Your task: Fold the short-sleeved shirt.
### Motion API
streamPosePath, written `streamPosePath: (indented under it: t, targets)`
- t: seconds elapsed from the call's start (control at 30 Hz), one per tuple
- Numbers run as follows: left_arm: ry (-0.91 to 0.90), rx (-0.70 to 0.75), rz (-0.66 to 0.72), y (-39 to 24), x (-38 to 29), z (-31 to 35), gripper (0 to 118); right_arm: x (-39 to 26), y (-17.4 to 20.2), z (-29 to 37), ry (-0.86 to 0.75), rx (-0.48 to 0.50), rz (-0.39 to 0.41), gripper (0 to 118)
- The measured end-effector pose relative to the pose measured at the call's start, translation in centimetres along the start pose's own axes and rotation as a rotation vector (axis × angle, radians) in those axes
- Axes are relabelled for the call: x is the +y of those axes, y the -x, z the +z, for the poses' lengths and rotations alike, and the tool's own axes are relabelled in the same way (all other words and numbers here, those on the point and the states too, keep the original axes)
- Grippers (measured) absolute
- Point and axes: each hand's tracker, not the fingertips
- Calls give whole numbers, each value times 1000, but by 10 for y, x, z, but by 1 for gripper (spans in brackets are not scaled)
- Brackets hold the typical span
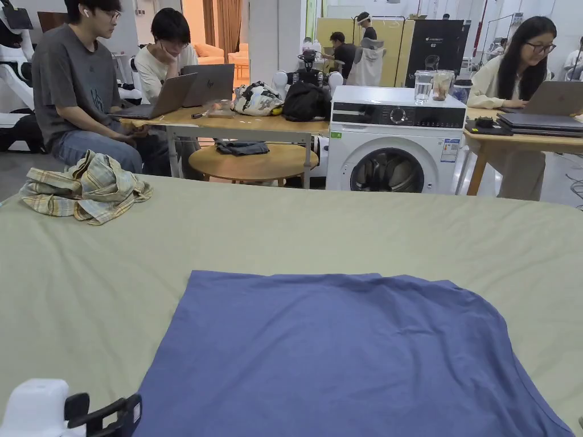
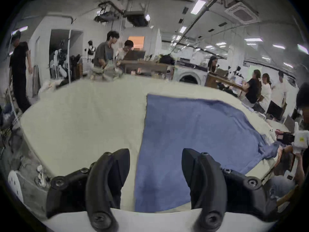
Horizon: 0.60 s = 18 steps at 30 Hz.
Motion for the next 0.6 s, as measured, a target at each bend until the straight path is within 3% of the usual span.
streamPosePath:
  t: [0.1,0.27,0.3,0.37,0.4,0.43,0.47,0.6]
  targets:
    - [-73,-31,-64,-32,24,-7,64,19,27,-7,-57,119,32,55]
    - [-69,-154,10,-72,40,-39,64,32,72,-42,-6,266,51,54]
    - [-57,-160,19,-77,41,-44,64,31,79,-48,4,272,61,49]
    - [-46,-168,20,-86,39,-52,50,27,90,-55,34,269,89,21]
    - [-33,-169,12,-90,38,-55,34,25,94,-59,44,259,94,9]
    - [-13,-172,5,-94,37,-58,5,23,96,-61,53,251,100,0]
    - [2,-180,3,-95,36,-59,0,21,97,-60,52,247,97,0]
    - [8,-168,-11,-95,32,-55,0,19,95,-61,75,237,90,0]
